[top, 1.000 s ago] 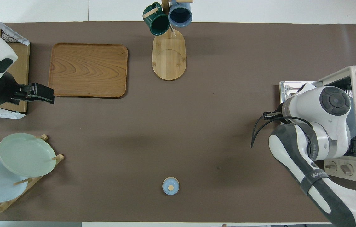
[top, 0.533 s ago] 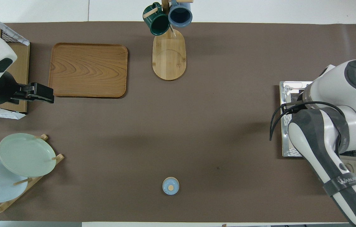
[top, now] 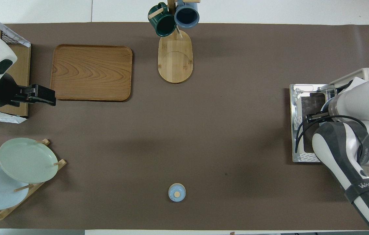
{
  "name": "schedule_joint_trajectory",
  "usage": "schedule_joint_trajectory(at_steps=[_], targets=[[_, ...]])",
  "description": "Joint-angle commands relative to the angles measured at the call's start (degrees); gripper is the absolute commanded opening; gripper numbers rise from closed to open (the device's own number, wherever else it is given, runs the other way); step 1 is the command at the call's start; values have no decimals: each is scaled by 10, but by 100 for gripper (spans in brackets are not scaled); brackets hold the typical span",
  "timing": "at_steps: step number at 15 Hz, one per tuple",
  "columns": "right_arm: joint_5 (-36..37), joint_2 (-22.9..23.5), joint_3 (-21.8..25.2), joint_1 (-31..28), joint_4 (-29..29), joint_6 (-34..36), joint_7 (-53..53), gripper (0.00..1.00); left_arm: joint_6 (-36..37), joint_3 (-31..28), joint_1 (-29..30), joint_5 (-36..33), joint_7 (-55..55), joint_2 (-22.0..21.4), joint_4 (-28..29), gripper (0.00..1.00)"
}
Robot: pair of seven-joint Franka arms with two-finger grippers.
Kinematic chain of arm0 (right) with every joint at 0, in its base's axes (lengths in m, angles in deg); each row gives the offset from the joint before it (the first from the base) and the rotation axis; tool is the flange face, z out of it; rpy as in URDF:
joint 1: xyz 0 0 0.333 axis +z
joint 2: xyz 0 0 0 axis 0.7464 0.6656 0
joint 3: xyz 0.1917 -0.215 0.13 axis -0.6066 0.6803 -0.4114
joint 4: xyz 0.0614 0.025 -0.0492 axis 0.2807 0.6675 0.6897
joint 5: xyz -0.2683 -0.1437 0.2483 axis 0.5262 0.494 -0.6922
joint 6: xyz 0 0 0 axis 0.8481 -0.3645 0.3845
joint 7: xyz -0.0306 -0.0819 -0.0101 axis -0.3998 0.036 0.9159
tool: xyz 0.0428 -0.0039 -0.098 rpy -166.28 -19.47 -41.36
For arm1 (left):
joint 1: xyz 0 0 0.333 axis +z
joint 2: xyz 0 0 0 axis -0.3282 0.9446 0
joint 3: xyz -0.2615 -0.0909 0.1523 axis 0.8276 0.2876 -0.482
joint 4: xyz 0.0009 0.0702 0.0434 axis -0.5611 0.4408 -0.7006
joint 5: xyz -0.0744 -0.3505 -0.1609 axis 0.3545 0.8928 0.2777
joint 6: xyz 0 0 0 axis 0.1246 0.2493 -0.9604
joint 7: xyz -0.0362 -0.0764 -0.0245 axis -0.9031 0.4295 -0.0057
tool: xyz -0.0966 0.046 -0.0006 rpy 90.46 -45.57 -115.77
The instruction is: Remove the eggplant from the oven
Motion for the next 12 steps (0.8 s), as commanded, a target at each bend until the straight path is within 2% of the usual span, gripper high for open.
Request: schedule_joint_trajectory(at_steps=[1,2,3,7,10,12], targets=[[11,-22,-5,-5,23,-12,8,33,-12,2,3,-10,0,-11,15,100],[11,-22,-5,-1,24,-11,8,6,-13,2,3,-10,0,-11,15,100],[11,-22,-5,2,23,-7,9,0,-13,2,3,-10,0,-11,15,100],[13,-23,-10,8,19,11,9,0,-13,3,2,-10,0,-11,15,100],[13,-11,-11,62,-37,79,-32,0,-13,3,1,-9,0,-11,14,100],[13,3,-11,133,-91,133,-98,0,-13,3,1,-9,0,-10,14,100]])
